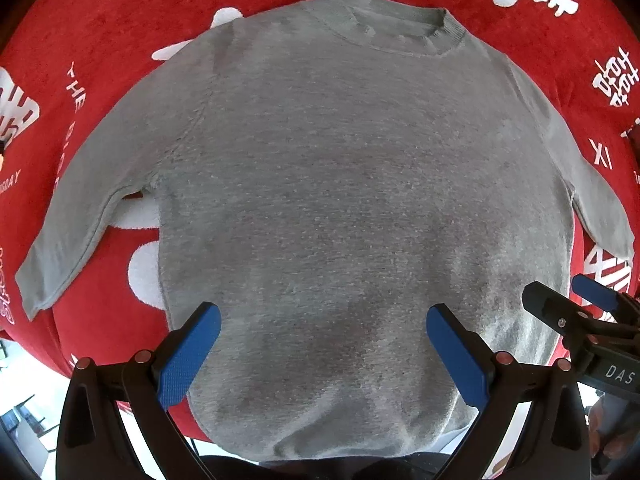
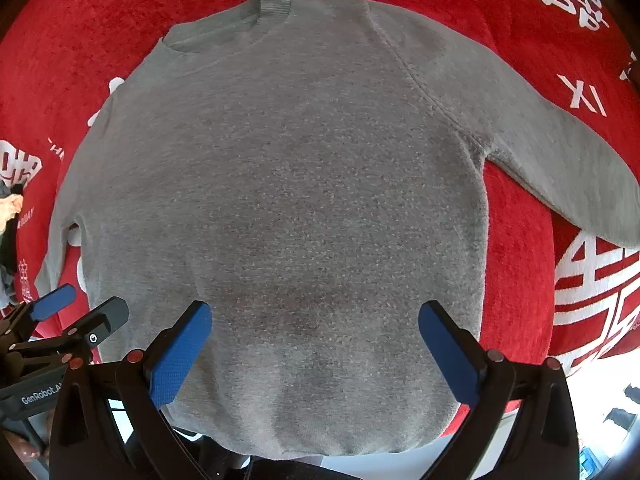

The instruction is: Fold small clothes

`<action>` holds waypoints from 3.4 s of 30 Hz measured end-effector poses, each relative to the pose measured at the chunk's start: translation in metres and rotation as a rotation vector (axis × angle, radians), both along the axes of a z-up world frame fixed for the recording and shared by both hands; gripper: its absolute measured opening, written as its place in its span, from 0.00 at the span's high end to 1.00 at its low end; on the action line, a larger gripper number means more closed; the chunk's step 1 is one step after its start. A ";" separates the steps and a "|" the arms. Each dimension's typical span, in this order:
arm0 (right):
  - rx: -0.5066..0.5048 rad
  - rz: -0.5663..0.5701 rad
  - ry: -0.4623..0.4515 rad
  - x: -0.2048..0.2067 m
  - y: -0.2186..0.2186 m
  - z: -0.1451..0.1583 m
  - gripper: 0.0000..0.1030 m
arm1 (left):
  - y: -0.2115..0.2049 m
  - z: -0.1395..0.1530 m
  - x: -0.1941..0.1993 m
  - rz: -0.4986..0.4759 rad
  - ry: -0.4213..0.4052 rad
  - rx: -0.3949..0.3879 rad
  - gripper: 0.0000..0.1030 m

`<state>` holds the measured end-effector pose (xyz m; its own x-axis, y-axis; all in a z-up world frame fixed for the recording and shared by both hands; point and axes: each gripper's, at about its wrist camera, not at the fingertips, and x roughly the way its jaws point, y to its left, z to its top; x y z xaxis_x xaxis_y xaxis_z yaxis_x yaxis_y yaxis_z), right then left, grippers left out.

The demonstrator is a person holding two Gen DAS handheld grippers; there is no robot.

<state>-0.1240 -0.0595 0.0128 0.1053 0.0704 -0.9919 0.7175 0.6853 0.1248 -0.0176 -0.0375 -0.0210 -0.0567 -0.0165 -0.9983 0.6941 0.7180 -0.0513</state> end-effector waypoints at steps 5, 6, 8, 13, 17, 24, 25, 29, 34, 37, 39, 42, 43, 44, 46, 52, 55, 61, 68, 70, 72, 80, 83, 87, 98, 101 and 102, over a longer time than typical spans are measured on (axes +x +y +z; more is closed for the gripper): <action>0.003 0.011 0.002 0.003 0.004 0.000 0.00 | 0.028 0.003 0.006 0.008 0.000 -0.005 0.00; 0.003 0.013 0.005 0.003 0.005 0.001 0.00 | 0.030 0.003 0.006 0.010 -0.001 -0.006 0.00; 0.007 0.012 0.002 0.005 0.007 0.000 0.00 | 0.034 0.006 0.007 0.008 -0.004 -0.004 0.00; 0.004 0.014 0.002 0.007 0.010 0.001 0.00 | 0.047 0.007 0.007 0.013 -0.012 -0.004 0.00; 0.002 0.021 0.004 0.008 0.014 0.000 0.00 | 0.055 0.005 0.006 0.033 -0.009 -0.004 0.00; -0.004 0.046 0.015 0.010 0.019 0.001 0.00 | 0.072 0.000 0.009 0.053 -0.006 -0.011 0.00; -0.005 0.046 0.018 0.014 0.020 0.001 0.00 | 0.073 -0.001 0.012 0.057 -0.004 -0.013 0.00; -0.006 0.058 0.025 0.021 0.022 0.002 0.00 | 0.073 -0.006 0.021 0.070 -0.003 -0.018 0.00; -0.007 0.073 0.025 0.031 0.026 0.001 0.00 | 0.080 -0.007 0.039 0.088 0.003 -0.021 0.00; -0.010 0.077 0.026 0.036 0.028 0.001 0.00 | 0.087 -0.008 0.049 0.092 0.006 -0.024 0.00; -0.011 0.079 0.027 0.037 0.030 0.002 0.00 | 0.091 -0.007 0.053 0.096 0.010 -0.026 0.00; -0.015 0.085 0.035 0.040 0.033 0.003 0.00 | 0.098 -0.007 0.061 0.099 0.012 -0.031 0.00; -0.017 0.088 0.035 0.041 0.035 0.004 0.00 | 0.102 -0.007 0.065 0.101 0.014 -0.034 0.00; -0.018 0.089 0.033 0.042 0.036 0.004 0.00 | 0.106 -0.005 0.070 0.104 0.015 -0.037 0.00; -0.021 0.095 0.037 0.045 0.040 0.005 0.00 | 0.115 -0.004 0.076 0.110 0.016 -0.041 0.00; -0.027 0.114 0.038 0.056 0.050 0.008 0.00 | 0.136 -0.002 0.091 0.125 0.020 -0.051 0.00; -0.036 0.119 0.039 0.061 0.057 0.011 0.00 | 0.146 -0.001 0.098 0.135 0.026 -0.059 0.00; -0.047 0.133 0.043 0.068 0.065 0.015 0.00 | 0.166 0.004 0.111 0.141 0.027 -0.073 0.00; -0.057 0.150 0.048 0.079 0.076 0.017 0.00 | 0.196 0.010 0.136 0.164 0.031 -0.084 0.00; -0.057 0.158 0.045 0.084 0.080 0.017 0.00 | 0.206 0.010 0.145 0.175 0.030 -0.083 0.00; -0.057 0.168 0.045 0.090 0.084 0.016 0.00 | 0.213 0.009 0.150 0.184 0.030 -0.082 0.00; -0.060 0.224 0.044 0.119 0.106 0.014 0.00 | 0.241 0.011 0.162 0.251 0.032 -0.093 0.00; -0.087 0.267 0.053 0.132 0.118 0.013 0.00 | 0.257 0.012 0.166 0.296 0.040 -0.125 0.00; -0.064 0.315 0.019 0.149 0.136 0.013 0.00 | 0.297 0.011 0.187 0.395 0.072 -0.203 0.00; 0.007 0.444 -0.030 0.182 0.188 -0.006 0.00 | 0.463 -0.026 0.259 0.870 0.007 -0.412 0.00; 0.025 0.470 -0.041 0.187 0.200 -0.015 0.00 | 0.489 -0.050 0.268 0.952 0.036 -0.468 0.00; 0.033 0.475 -0.042 0.188 0.204 -0.018 0.00 | 0.494 -0.052 0.270 0.963 0.023 -0.501 0.00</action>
<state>0.0641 0.1442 -0.0053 0.0934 0.1518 -0.9840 0.3193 0.9316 0.1740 0.2522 0.4568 -0.0734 0.1795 -0.4691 -0.8647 -0.1546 0.8546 -0.4957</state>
